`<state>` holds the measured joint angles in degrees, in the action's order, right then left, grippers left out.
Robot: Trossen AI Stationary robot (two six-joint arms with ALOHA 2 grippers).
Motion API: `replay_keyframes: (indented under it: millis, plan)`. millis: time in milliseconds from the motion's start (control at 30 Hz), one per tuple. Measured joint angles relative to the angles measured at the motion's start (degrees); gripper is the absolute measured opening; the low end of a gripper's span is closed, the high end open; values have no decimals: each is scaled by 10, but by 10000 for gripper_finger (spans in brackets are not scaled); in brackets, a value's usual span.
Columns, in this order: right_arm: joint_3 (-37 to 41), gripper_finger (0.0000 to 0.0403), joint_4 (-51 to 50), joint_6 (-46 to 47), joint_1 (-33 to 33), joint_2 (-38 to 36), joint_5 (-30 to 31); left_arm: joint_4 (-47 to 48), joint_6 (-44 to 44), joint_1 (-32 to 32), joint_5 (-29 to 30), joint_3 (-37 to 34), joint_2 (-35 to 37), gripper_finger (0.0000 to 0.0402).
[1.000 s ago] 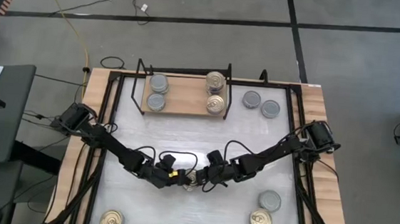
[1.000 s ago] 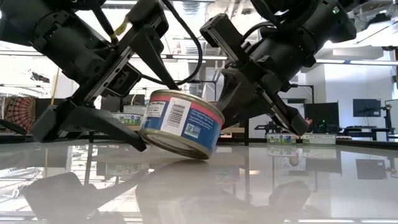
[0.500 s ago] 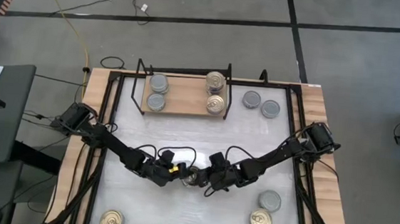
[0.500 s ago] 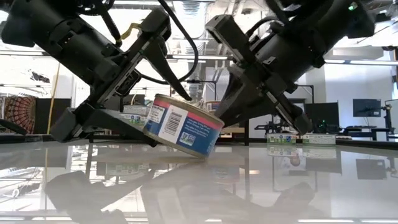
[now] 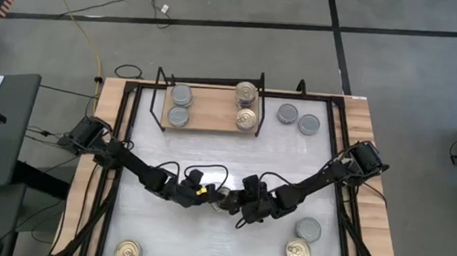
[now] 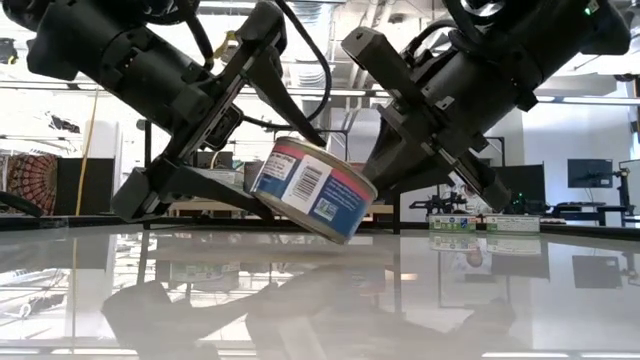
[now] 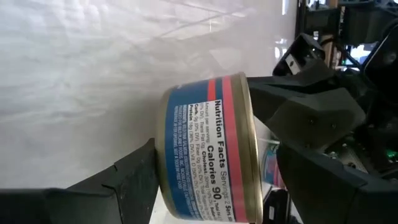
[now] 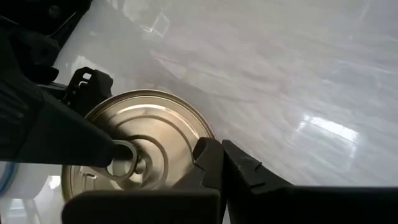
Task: Stack canned seafood by type on shelf
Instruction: Stack the blue tuna can on top of the blue tuna can on the shelf
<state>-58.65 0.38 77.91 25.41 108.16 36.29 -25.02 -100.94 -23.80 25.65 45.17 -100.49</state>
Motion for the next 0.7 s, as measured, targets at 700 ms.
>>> replay_keyframes:
  millis: [700]
  plan:
    - [-1, 26, 0, -34, 0, 0, 1, 49, 48, 42, -132, 2, 1, 297]
